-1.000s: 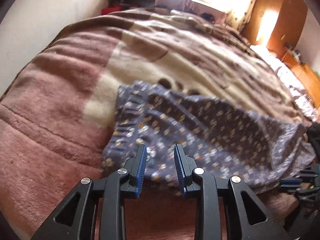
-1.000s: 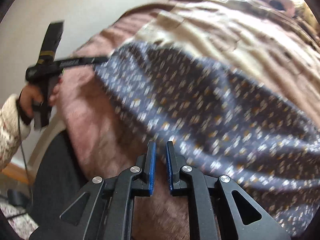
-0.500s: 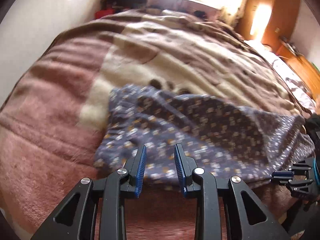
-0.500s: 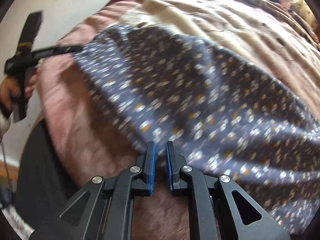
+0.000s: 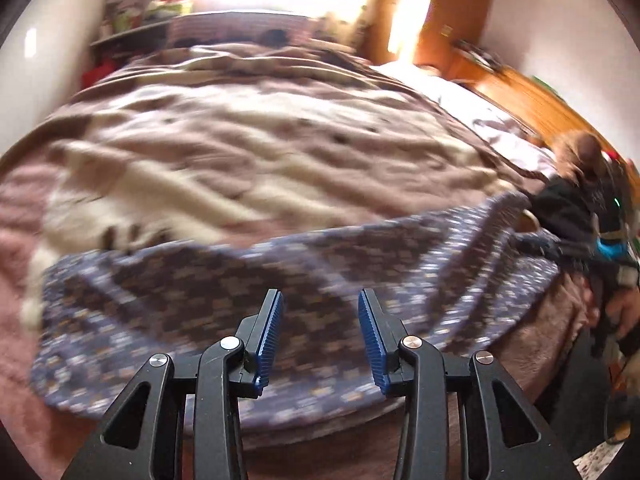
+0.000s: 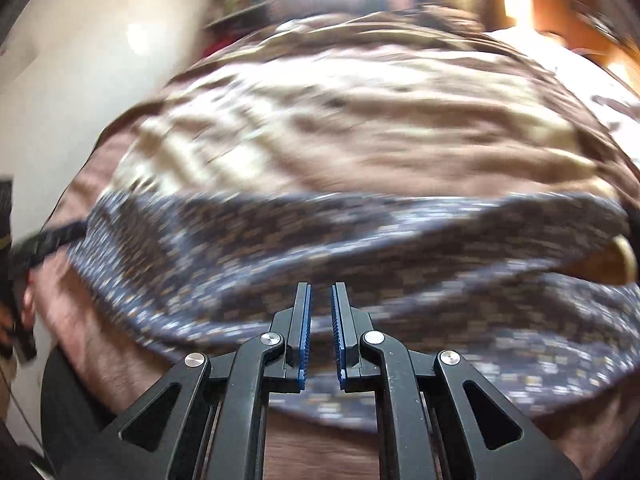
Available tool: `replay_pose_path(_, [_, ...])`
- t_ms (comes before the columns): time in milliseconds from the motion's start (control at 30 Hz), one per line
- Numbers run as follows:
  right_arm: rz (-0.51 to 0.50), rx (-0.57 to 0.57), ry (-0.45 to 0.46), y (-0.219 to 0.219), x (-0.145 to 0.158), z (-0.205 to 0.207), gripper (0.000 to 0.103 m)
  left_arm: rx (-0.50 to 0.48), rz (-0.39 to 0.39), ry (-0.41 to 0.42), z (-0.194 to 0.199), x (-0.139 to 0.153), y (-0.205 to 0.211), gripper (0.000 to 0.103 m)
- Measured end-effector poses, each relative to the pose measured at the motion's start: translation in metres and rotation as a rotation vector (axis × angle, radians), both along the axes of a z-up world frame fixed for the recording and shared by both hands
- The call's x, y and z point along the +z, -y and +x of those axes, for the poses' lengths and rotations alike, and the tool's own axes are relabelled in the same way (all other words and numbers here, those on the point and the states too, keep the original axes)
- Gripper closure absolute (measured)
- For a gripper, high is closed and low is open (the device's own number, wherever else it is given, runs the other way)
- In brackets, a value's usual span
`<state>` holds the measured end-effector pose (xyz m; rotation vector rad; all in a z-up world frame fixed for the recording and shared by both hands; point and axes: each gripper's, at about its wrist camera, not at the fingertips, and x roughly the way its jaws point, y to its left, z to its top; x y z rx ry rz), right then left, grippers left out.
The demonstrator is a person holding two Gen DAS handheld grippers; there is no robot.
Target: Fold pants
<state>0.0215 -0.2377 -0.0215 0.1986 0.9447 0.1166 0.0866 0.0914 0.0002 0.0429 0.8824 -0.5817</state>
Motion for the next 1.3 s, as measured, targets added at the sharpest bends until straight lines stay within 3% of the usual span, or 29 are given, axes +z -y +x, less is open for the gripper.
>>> replay_pose_path(100, [0.012, -0.122, 0.001, 0.049, 0.0, -0.006, 0.089, -0.073, -0.026, -0.024, -0.003, -0.007, 0.045, 0.066])
replay_pose_path(233, [0.084, -0.256, -0.004, 0.111, -0.005, -0.013, 0.067, -0.182, -0.023, -0.038, -0.014, -0.02, 0.108, 0.063])
replay_pose_path(300, [0.125, -0.311, -0.006, 0.14, -0.008, -0.016, 0.065, -0.218, -0.019, -0.055, -0.018, -0.027, 0.129, 0.063])
replay_pose_path(433, [0.135, -0.411, 0.001, 0.189, -0.013, -0.02, 0.065, -0.276, 0.062, -0.058, -0.027, -0.042, 0.172, 0.063])
replay_pose_path(700, [0.188, -0.602, 0.004, 0.269, -0.031, -0.018, 0.065, -0.272, 0.163, -0.066, -0.026, -0.068, 0.202, 0.063])
replay_pose_path(867, [0.325, -0.707, -0.018, 0.316, -0.056, -0.008, 0.065, -0.274, 0.22, -0.064, -0.024, -0.079, 0.211, 0.063])
replay_pose_path(1100, [0.433, -0.771, -0.013, 0.353, -0.08, 0.009, 0.065, -0.235, 0.223, -0.107, -0.013, -0.09, 0.215, 0.062])
replay_pose_path(1300, [0.501, -0.785, -0.005, 0.368, -0.092, 0.02, 0.065, -0.271, 0.275, -0.08, -0.016, -0.091, 0.229, 0.06])
